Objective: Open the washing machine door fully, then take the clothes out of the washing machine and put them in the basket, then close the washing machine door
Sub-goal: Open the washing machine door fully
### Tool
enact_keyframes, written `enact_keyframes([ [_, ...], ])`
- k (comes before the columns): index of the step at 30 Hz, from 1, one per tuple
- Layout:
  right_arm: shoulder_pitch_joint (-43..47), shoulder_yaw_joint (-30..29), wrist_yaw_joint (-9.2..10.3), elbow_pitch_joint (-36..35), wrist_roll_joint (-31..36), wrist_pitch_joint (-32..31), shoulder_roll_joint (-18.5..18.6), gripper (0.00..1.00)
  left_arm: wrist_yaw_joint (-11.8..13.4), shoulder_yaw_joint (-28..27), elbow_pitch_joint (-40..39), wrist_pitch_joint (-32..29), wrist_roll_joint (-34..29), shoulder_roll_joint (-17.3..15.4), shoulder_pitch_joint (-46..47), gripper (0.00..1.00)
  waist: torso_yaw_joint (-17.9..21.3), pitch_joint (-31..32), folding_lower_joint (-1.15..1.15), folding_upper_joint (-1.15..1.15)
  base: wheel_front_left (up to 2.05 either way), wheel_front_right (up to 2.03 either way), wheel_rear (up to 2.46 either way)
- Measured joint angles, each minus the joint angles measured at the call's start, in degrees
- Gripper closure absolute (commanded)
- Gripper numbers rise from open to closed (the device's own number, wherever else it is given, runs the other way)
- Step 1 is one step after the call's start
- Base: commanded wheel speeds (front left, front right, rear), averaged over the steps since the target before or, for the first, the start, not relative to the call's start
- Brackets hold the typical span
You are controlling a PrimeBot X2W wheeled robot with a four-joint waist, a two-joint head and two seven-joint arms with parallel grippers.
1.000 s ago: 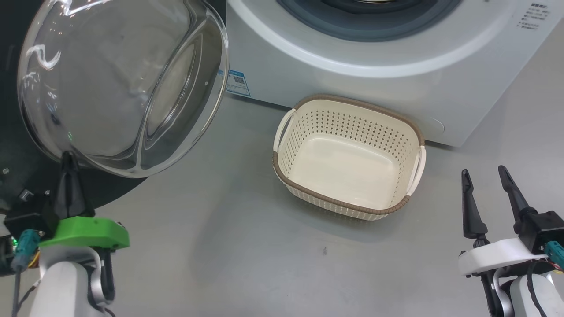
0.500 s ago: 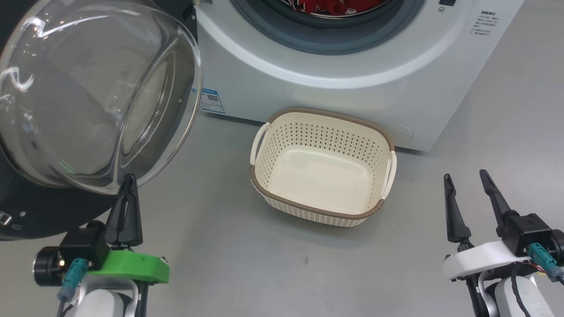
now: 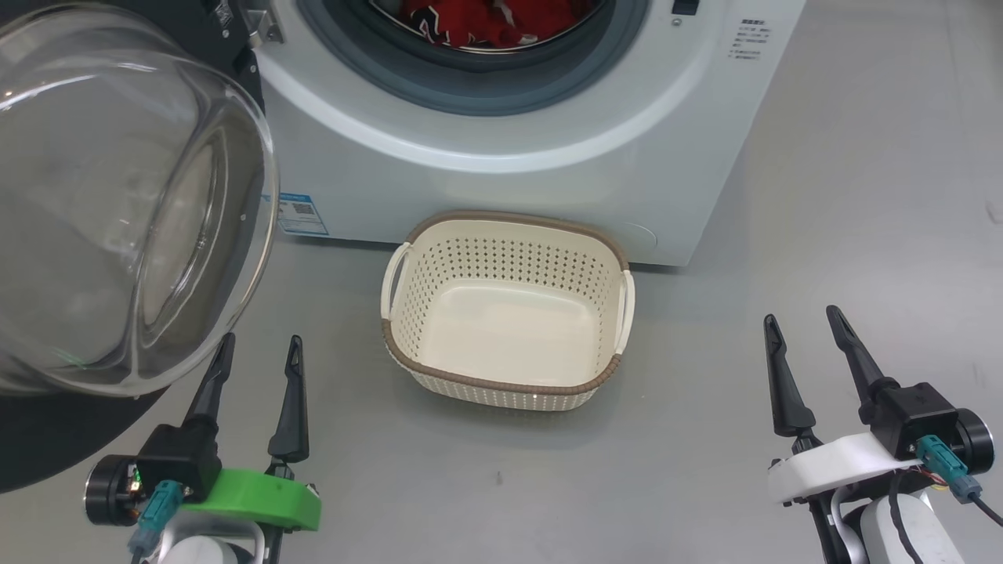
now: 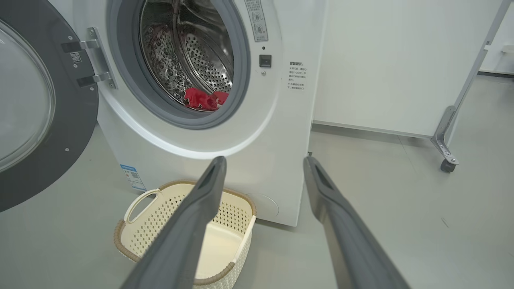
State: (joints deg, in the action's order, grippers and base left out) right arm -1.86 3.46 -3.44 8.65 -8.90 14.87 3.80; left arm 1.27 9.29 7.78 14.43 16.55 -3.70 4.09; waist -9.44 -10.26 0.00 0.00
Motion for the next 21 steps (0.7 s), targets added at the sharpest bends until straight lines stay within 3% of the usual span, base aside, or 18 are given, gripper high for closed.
enact_keyframes([
  [10, 0.05, 0.73, -0.01, -1.33, 0.0, 0.0, -0.22, 0.0, 1.49, -0.32, -0.11, -0.01, -0.54, 0.04, -0.97, 0.0, 5.26, 1.18, 0.0, 0.0, 0.0, 0.0, 0.0],
  [21, 1.27, 0.4, 0.04, -2.44, 0.0, 0.0, -0.32, 0.0, 2.0, 0.19, 0.11, -1.75, -1.74, 0.03, -1.21, 0.0, 8.14, 1.1, 0.0, 0.0, 0.0, 0.0, 0.0],
])
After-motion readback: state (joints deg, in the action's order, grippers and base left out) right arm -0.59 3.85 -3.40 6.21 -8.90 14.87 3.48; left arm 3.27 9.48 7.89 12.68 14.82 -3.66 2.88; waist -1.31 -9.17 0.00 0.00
